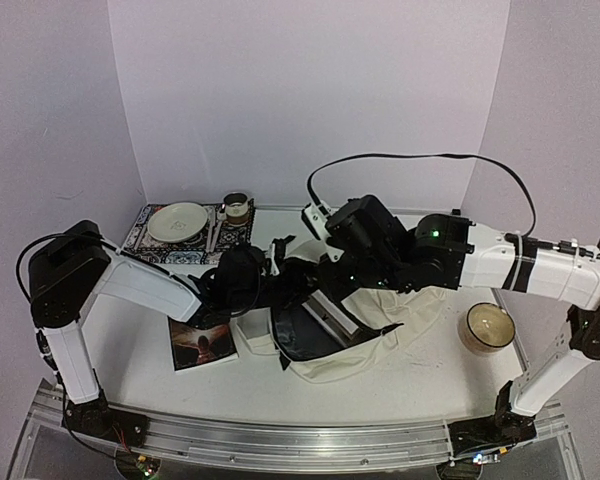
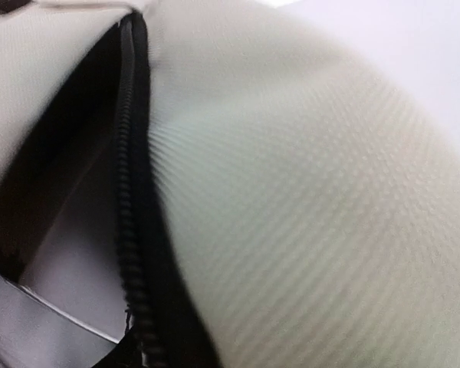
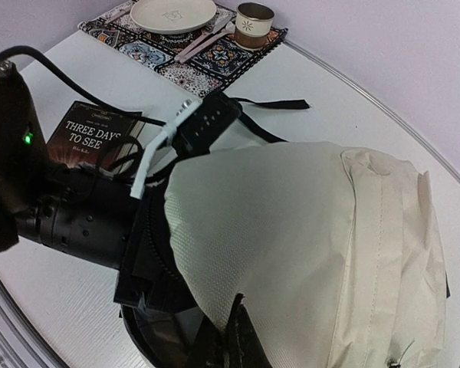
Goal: Pack the student bag
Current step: Place the student bag in the largest pocket of the bag.
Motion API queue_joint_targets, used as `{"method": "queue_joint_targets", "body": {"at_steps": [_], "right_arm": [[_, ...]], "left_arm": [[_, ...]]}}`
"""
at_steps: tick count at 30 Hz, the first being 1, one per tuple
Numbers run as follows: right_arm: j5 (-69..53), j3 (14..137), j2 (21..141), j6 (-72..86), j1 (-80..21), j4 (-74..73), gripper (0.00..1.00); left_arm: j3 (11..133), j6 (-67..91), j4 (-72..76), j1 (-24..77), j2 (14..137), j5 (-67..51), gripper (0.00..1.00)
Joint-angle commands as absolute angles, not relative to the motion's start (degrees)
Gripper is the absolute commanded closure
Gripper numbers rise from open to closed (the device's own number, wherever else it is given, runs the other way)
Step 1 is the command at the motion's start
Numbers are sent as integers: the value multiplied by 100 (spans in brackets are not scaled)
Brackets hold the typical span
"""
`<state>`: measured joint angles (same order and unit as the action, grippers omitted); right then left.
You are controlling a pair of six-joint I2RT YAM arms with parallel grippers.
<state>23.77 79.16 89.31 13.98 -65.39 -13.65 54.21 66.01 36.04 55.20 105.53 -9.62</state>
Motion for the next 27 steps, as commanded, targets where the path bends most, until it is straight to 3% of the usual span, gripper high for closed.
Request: {"method": "queue_joint_targets", "body": {"at_steps": [1,9,13,16,27], "right_arm": [[2516,7798,8562,1513,-6566,-1164,100],[2806,7767,8573,1501,-6570,-1151,98],[3042,7678,8510,1476,-6570,-1151,97],[3197,7613,8470,1457,-6566,-1151,96],[3369,7464,8558,1482,-6557,-1154,96]], "left_arm": [[5536,6212,3923,5457,10335,-403,51],[5810,6065,3921,5767,10745,-532,33],[5541,5824,3870,5773,10475,-394,19],[5290,5655,3741,5780,10208,-314,2],[4751,5425,2730,5806,9339,-94,0]]}}
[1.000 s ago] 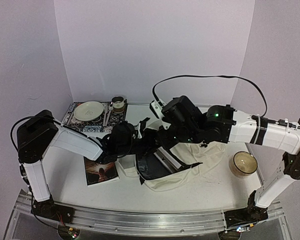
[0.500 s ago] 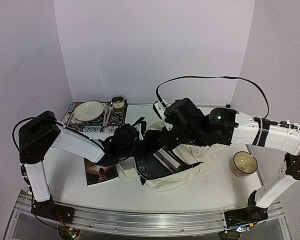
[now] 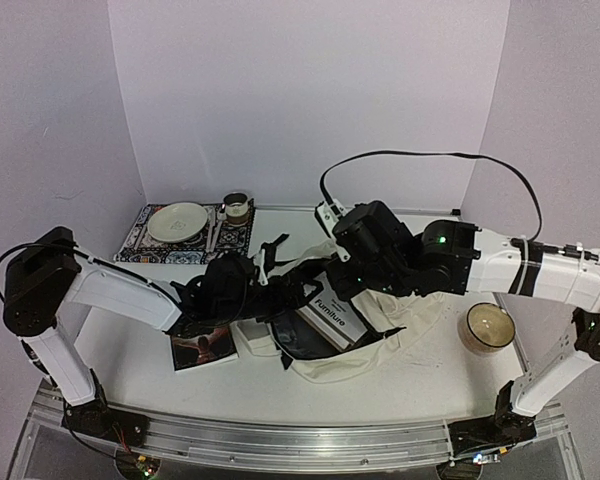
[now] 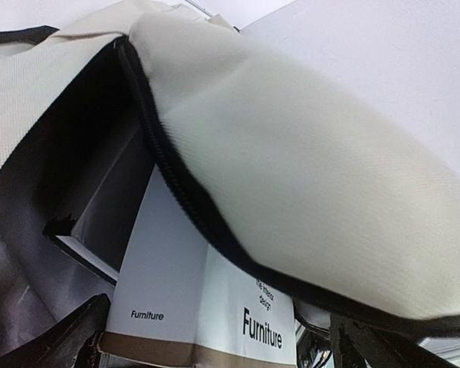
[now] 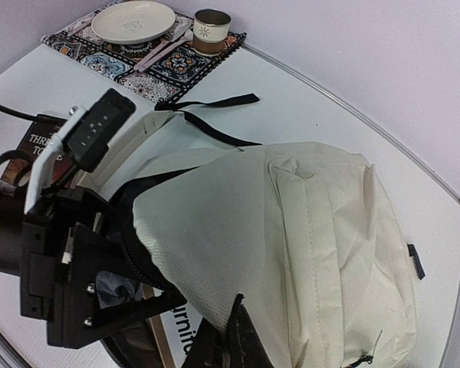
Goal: Pack the student bag
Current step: Place the student bag in the largest pocket of the bag, then adjust the student bag in the largest pocket of the bag.
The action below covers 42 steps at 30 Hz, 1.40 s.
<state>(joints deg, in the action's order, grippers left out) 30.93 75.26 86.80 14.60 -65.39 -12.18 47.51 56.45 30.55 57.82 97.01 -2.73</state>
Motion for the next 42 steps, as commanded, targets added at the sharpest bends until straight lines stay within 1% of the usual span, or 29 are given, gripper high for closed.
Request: {"method": "queue_joint_targets", "body": {"at_steps": [1,7,12,15,21,23,29,36,42], "right_arm": [[3356,7456,8570,1495,-6560,-1152,96],[3287,7466,8555,1523,-6558,-1160,96],[3299,7431,8534,1555,-6560,-1160,96],[3276,7405,8527,1584,-6561,-1160,96],[3301,7378,8531,1608,-6559,-1160,97],[3309,7368,8542,1608,-6559,-1160,97],[3323,7355,8534,1600,-6559,-1160,97],[3356,7285,8483,1605,-6562,-1160,97],[3341,7253,8442,1624,-6559,-1160,97]], "left_arm": [[4792,5469,2714,5802,9387,-120,1],[5302,5592,2697,5836,9987,-427,3],[5940,5377,2698,5836,10463,-341,8],[6246,5160,2698,5836,10650,-201,13],[6369,4664,2689,5845,10785,146,15],[6295,4433,2687,5852,10741,343,14],[5988,3649,2688,5915,10465,924,1],[5794,2946,2604,5980,10107,1330,1],[5511,2965,2507,5982,9772,1328,1]]}}
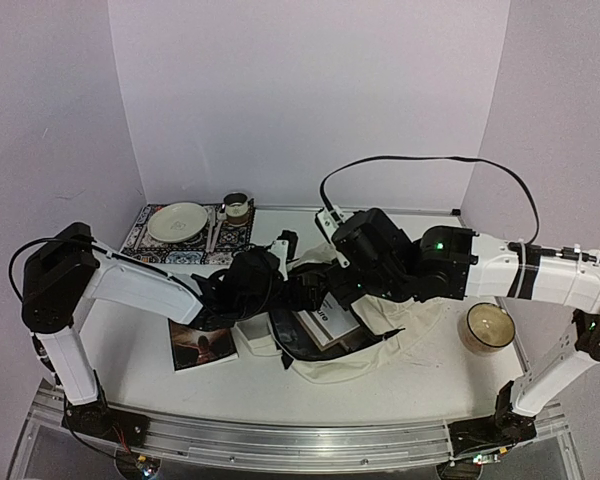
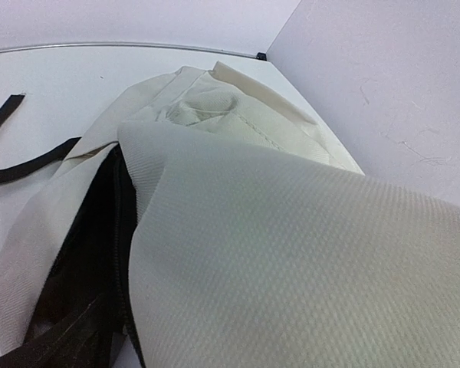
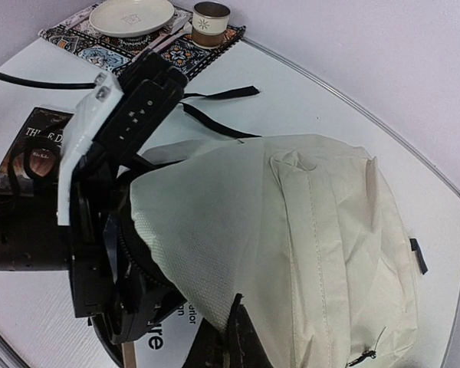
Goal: Pack the student bag
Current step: Adjust the student bag in the largest pocket of the bag.
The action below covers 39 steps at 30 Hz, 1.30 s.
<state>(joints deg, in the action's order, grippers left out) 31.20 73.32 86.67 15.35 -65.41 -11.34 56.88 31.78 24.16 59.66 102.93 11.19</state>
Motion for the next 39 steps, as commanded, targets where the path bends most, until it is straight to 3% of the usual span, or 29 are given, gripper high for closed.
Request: {"method": "queue_joint_targets", "body": {"at_steps": [1,9,16,23,33,39], "right_arm": [[3334,7251,8444,1634,-6560,-1160,97],[3239,7235,8464,1659,-6558,-1160,97],[3187,7207,8446,1704,-6557,-1160,97],[3178,7166,8375,1714,-6561,-1160,97],[3246,7090,8299,1679,-6558,-1160,97],[3232,7083,8340,1672,-6560,-1160,96]], "left_arm": [[5455,2974,2487,5984,9726,1351,1],[5204,3029,2408,5931,9606,1360,0],[5377,4742,2476,5544,9828,-485,0],[5466,5897,2934,5335,9829,-1350,1],[4974,5489,2466,5282,9496,-136,1],[4665,6309,2467,5179,9235,-487,1]]}}
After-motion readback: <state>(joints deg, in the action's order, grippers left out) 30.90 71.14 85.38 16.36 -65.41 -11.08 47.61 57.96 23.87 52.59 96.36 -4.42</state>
